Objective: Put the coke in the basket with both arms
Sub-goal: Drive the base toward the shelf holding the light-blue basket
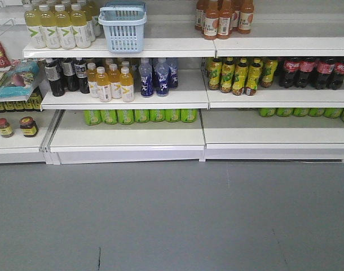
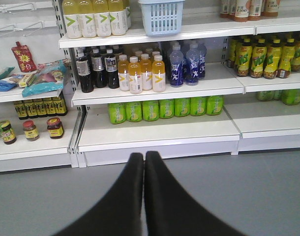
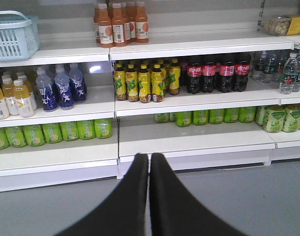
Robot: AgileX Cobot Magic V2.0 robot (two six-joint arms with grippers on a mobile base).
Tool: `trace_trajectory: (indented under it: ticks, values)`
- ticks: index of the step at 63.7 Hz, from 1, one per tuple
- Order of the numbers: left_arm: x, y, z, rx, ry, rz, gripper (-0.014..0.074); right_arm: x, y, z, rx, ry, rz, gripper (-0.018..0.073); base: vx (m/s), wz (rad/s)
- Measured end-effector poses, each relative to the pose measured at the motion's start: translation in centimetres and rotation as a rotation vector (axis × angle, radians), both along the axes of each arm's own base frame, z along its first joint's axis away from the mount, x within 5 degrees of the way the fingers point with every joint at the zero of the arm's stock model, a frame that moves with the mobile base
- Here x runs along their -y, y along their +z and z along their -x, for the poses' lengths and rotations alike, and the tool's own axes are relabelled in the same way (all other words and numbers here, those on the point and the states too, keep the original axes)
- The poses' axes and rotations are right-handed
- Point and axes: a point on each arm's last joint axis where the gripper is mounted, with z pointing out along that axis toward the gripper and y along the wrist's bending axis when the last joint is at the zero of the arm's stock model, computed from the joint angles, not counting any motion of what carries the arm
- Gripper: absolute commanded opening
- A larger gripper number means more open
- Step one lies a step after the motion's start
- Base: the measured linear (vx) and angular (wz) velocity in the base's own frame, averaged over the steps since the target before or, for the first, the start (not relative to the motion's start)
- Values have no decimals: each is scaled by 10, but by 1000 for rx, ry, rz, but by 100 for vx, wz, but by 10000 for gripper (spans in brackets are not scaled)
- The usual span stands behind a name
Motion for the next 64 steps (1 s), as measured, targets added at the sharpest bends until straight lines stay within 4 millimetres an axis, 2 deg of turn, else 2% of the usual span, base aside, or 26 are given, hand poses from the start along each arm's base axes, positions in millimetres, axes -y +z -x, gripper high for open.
trace_trajectory:
  ticks: [64]
  values:
    - [0,0,0,0,0,0,-6,0,0,0,0,0,0,-5,0,0]
